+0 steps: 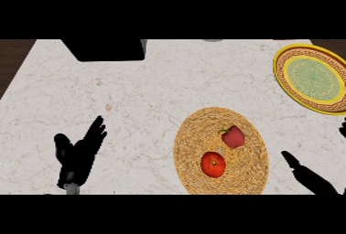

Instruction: Pick the tomato from the placemat and place it in the plate

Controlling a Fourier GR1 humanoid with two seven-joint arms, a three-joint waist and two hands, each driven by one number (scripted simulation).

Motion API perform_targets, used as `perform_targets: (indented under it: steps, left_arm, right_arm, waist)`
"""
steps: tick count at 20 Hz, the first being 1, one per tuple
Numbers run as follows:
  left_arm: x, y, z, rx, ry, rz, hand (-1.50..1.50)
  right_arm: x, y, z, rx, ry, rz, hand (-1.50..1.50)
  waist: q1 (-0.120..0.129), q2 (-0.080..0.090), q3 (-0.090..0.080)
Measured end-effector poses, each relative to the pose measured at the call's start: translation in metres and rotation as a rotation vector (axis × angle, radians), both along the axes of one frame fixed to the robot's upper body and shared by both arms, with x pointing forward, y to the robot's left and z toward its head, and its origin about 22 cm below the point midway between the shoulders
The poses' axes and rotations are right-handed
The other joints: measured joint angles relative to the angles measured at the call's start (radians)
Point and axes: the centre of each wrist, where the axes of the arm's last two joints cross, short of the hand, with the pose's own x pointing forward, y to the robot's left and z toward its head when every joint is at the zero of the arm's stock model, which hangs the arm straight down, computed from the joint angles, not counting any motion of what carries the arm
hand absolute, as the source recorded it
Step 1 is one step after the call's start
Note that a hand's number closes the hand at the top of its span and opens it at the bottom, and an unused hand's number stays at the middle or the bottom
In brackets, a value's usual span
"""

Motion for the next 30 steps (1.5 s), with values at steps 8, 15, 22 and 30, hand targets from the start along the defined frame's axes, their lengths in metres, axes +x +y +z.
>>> perform_targets:
  steps: [8, 15, 22, 30]
  left_arm:
    - [0.005, -0.004, 0.004, -0.006, 0.002, -0.025, 0.00]
    - [0.010, -0.006, 0.007, -0.007, 0.000, -0.046, 0.00]
    - [0.009, -0.007, -0.001, -0.012, 0.005, -0.044, 0.00]
    - [0.014, -0.011, -0.001, -0.010, -0.003, -0.042, 0.00]
  right_arm:
    - [-0.039, -0.003, 0.022, -0.192, 0.356, 0.134, -1.50]
    - [-0.039, 0.029, 0.052, -0.295, 0.586, 0.172, -1.50]
    - [-0.018, 0.084, 0.049, -0.349, 0.703, 0.168, -1.50]
    - [0.003, 0.133, 0.030, -0.355, 0.794, 0.197, -1.50]
  waist:
    - [0.021, 0.006, -0.003]
    - [0.039, 0.008, -0.003]
    - [0.040, 0.007, 0.000]
    - [0.032, 0.005, 0.001]
